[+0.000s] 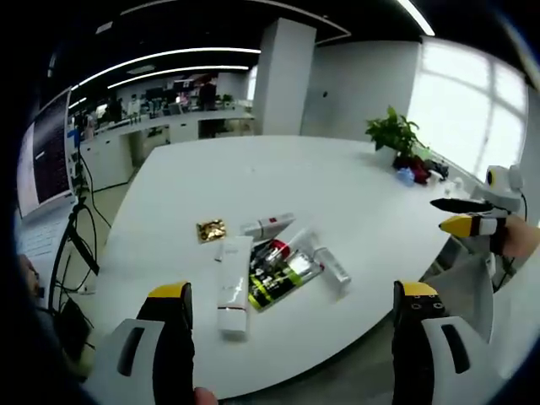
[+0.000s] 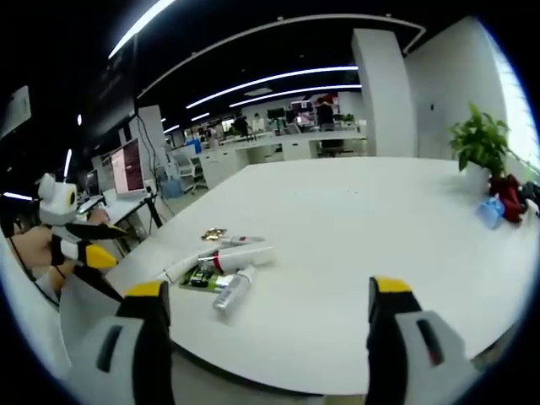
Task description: Arrange the skincare products in the storage area until every visible bottle or jar stands upright without overlapping.
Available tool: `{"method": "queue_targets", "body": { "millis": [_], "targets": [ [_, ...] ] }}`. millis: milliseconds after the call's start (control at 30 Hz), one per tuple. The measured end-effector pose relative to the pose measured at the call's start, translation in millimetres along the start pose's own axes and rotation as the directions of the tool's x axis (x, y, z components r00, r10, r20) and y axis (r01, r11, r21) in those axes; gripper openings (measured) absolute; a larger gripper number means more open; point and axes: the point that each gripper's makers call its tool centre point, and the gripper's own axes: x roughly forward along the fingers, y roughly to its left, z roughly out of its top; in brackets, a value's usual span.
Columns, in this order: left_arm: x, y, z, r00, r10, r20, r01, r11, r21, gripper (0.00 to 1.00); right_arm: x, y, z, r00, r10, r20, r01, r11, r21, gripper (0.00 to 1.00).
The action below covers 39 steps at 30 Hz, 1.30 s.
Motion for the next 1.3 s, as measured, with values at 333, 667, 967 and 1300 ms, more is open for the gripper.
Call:
{"method": "queue_targets", "body": {
  "millis": [333, 667, 967, 1300],
  "targets": [
    [-0.2, 1.8, 2.0, 1.0, 0.005, 0.004, -0.005, 1.0, 0.0, 0.97, 1.5, 0.3, -0.6, 1.0, 0.002, 0.0, -0.002, 1.0, 0.001, 0.98],
    [0.6, 2.2, 0.7, 1.0, 0.004, 0.001, -0.004, 1.0, -0.001, 0.97, 2.3, -0.8, -1.9, 1.0, -0.001, -0.005, 0.001, 1.0, 0.0, 0.98],
    [0.4, 0.5, -0.6, 1.0, 0.001, -0.003, -0.001, 1.0, -0.001, 0.97, 2.2, -0.6, -6.4, 1.0, -0.001, -0.018, 0.001, 1.0, -0.002, 0.97],
    [2.2, -1.2, -3.0, 1.0, -0.01, -0.011, 0.01, 1.0, -0.001, 0.97, 4.4, -0.7, -9.8, 0.999, 0.004, -0.032, -0.005, 1.0, -0.004, 0.94]
  ]
}}
